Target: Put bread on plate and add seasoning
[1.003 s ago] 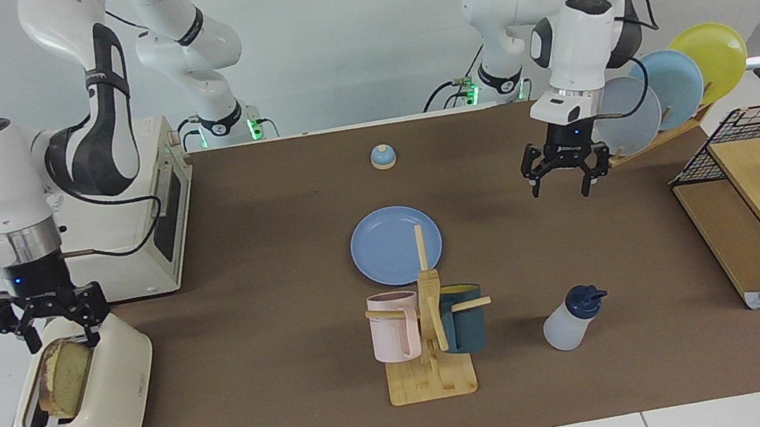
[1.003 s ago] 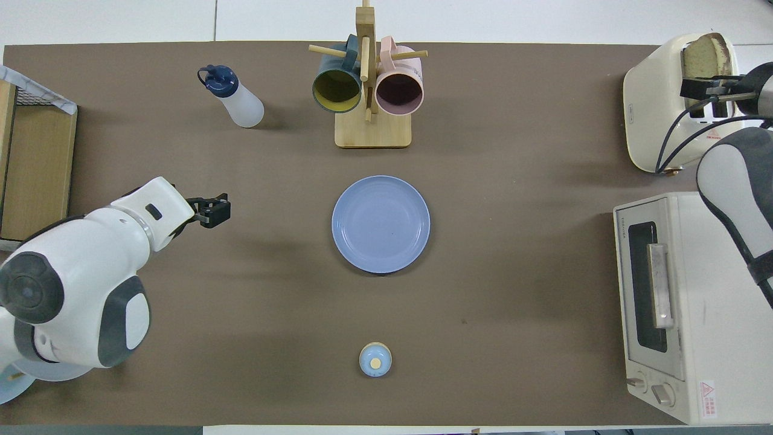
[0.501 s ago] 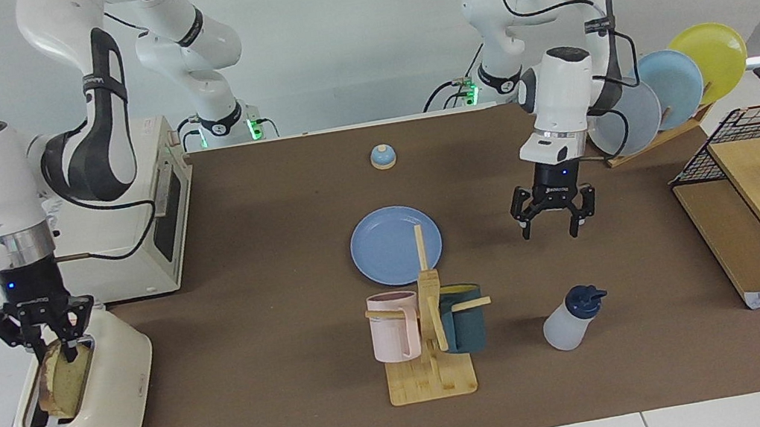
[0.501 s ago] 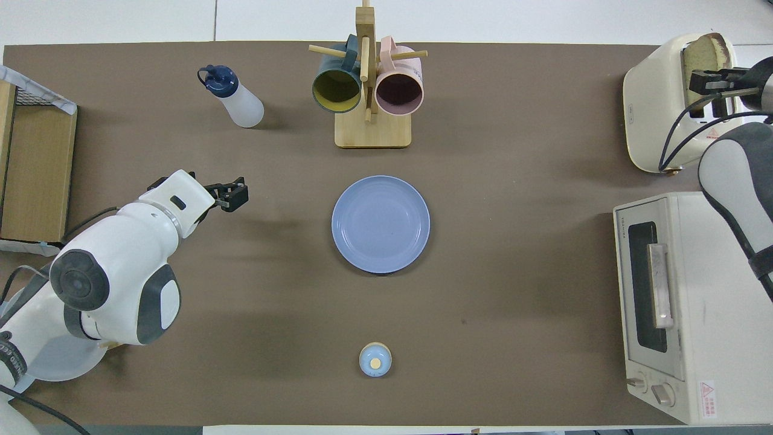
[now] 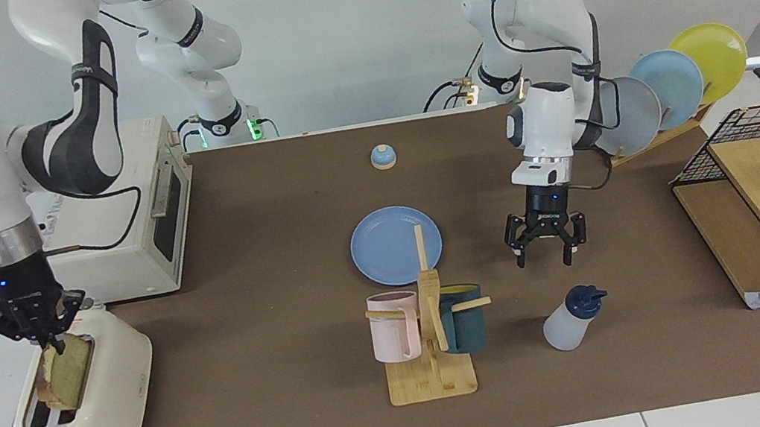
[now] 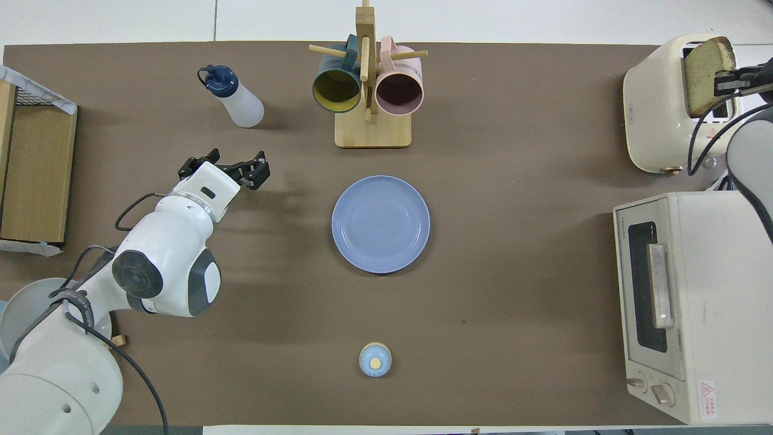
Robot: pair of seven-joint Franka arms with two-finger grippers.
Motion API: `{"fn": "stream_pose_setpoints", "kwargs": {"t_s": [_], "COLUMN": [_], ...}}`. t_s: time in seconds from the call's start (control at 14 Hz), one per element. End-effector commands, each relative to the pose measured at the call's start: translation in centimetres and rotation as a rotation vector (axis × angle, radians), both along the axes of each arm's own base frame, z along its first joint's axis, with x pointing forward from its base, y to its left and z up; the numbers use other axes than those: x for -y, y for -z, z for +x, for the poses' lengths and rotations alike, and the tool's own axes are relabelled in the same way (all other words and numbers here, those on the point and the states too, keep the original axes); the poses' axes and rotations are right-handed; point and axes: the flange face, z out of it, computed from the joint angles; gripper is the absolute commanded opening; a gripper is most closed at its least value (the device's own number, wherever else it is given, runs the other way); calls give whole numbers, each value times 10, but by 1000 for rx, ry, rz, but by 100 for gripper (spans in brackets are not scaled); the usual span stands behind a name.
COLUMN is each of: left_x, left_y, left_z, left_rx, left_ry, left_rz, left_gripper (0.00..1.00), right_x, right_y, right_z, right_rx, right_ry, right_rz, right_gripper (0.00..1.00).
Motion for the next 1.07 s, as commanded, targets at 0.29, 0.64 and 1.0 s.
{"fn": "stream_pose_setpoints", "kwargs": {"t_s": [0.29,0.64,1.0], "left_x": [22,29,26], "left_y": [25,25,25], "left_z": [28,53,79], "left_rx": [101,144,154], "left_ry": [-95,-98,-109], "left_rz": [81,91,102], "left_gripper": [100,100,100], "right_x": [-57,-170,-307], "right_y": [-106,-120,-86], "right_z": [-33,-41,-85], "right_rx": [-146,-140,-219], "right_ry": [-74,-63,143], "right_rz": [69,198,395], "right_gripper": [0,0,0]}}
